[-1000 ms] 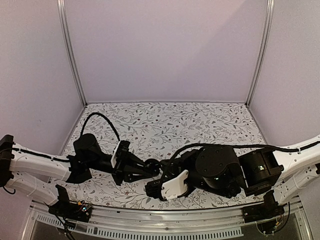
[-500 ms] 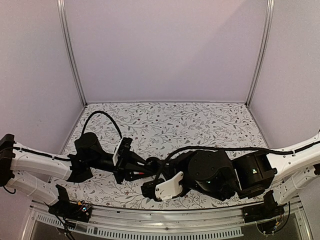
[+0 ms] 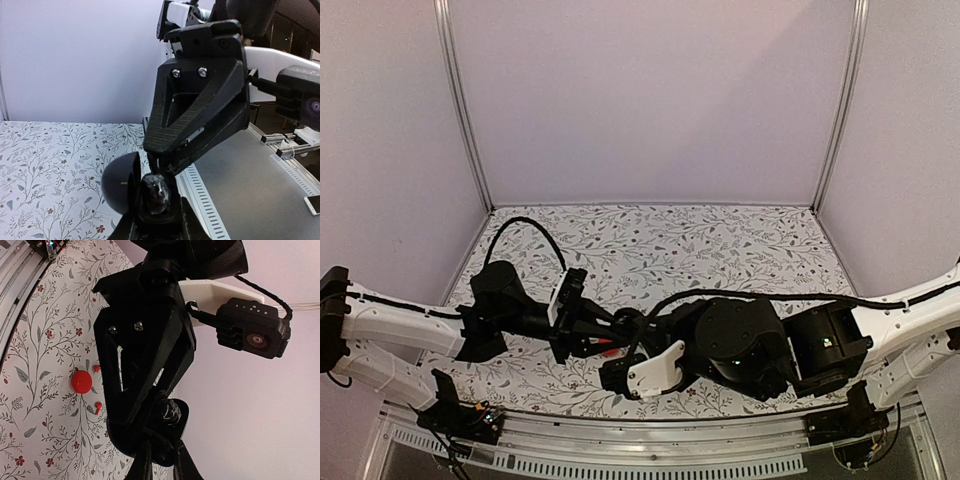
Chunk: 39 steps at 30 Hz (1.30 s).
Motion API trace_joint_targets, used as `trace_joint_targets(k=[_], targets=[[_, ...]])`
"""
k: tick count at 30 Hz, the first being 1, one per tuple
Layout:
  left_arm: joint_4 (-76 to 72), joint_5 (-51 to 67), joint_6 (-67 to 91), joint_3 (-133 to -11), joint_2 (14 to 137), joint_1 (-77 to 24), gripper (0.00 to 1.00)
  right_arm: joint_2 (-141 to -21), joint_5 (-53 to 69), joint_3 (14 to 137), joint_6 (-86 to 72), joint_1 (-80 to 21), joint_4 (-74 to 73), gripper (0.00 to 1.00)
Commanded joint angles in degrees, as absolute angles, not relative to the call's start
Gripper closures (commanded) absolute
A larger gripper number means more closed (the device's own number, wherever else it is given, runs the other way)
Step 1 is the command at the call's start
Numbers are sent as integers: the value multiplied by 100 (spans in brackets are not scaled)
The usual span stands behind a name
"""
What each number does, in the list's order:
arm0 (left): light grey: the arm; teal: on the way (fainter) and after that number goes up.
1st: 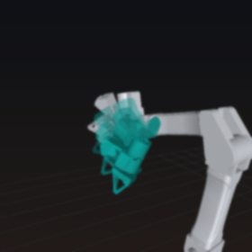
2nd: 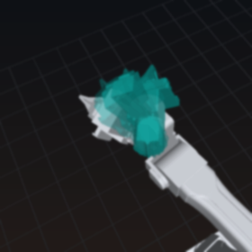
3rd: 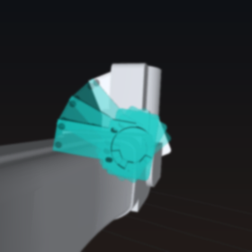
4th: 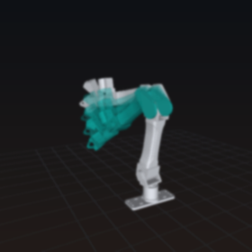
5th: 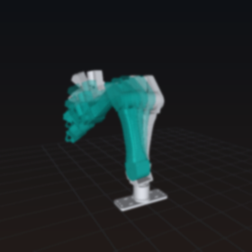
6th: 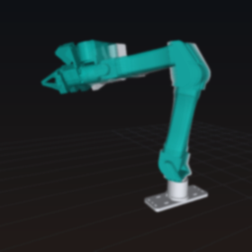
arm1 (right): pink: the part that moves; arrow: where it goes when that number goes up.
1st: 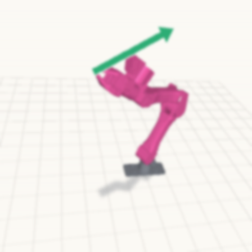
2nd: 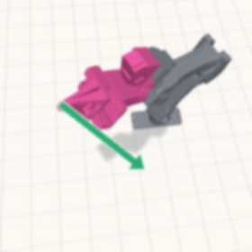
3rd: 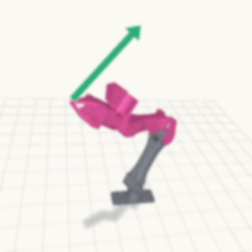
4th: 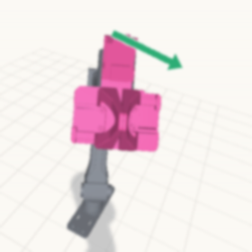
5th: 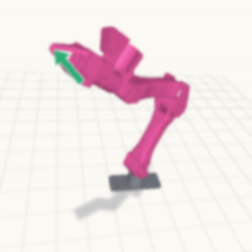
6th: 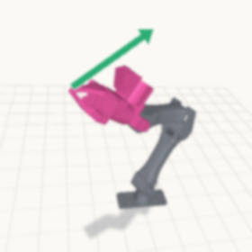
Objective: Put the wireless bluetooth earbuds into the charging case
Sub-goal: Insert the right earbud into the right side groove of the charging case.
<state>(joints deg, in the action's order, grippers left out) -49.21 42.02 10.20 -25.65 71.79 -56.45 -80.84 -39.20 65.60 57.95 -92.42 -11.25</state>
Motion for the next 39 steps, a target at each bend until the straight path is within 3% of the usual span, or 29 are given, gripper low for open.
trace_joint_targets(k=[1,18,25,39], targets=[[-5005,4254,1094,-2699,7260,-5590,99,-8167,-3918,6730,5804,-9206,-862,93],[-5181,4309,1254,-2761,7473,-5497,99,-8270,-4101,6597,6419,-9249,-646,90],[-5362,4278,1315,-2694,7445,-5430,100,-8238,-4164,6545,6491,-9260,-567,75],[-5509,4313,1317,-2651,7435,-5271,100,-7930,-4001,6397,6407,-9264,-495,65]])
